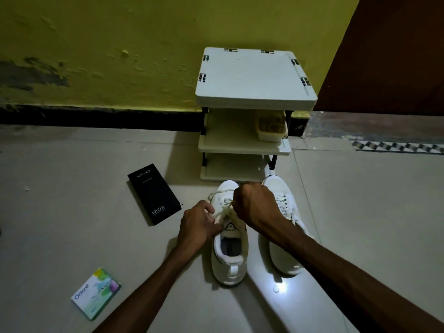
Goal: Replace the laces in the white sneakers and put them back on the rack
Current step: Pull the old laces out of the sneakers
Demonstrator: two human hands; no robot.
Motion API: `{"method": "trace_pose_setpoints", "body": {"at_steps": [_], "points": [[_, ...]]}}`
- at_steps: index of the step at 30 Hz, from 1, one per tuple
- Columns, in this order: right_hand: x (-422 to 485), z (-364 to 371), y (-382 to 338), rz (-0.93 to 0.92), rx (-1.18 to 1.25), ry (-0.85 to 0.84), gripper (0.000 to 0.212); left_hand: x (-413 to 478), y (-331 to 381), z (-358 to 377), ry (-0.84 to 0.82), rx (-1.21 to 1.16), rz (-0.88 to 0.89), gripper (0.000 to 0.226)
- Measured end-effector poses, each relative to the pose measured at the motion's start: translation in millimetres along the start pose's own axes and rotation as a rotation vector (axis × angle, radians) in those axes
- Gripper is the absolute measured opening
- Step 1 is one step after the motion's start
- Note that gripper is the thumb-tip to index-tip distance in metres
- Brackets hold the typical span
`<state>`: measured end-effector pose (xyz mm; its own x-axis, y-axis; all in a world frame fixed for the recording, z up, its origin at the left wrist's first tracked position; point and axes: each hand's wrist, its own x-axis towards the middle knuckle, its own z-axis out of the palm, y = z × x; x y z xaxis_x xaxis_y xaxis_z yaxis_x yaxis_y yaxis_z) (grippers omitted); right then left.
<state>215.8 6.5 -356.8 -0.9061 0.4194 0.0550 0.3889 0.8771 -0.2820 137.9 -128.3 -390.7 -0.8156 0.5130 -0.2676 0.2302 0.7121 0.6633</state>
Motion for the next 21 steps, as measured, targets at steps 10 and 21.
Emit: {"method": "trace_pose_setpoints", "body": {"at_steps": [10,21], "points": [[-4.3,0.8,27.1,0.049,0.094,-0.097,0.014,-13.4,-7.4,15.1,0.143,-0.156,0.007,0.03],[-6.5,10.7,23.6,0.046,0.303,-0.021,0.008,-14.6,-6.3,21.2,0.181,-0.141,0.112,0.031]]}}
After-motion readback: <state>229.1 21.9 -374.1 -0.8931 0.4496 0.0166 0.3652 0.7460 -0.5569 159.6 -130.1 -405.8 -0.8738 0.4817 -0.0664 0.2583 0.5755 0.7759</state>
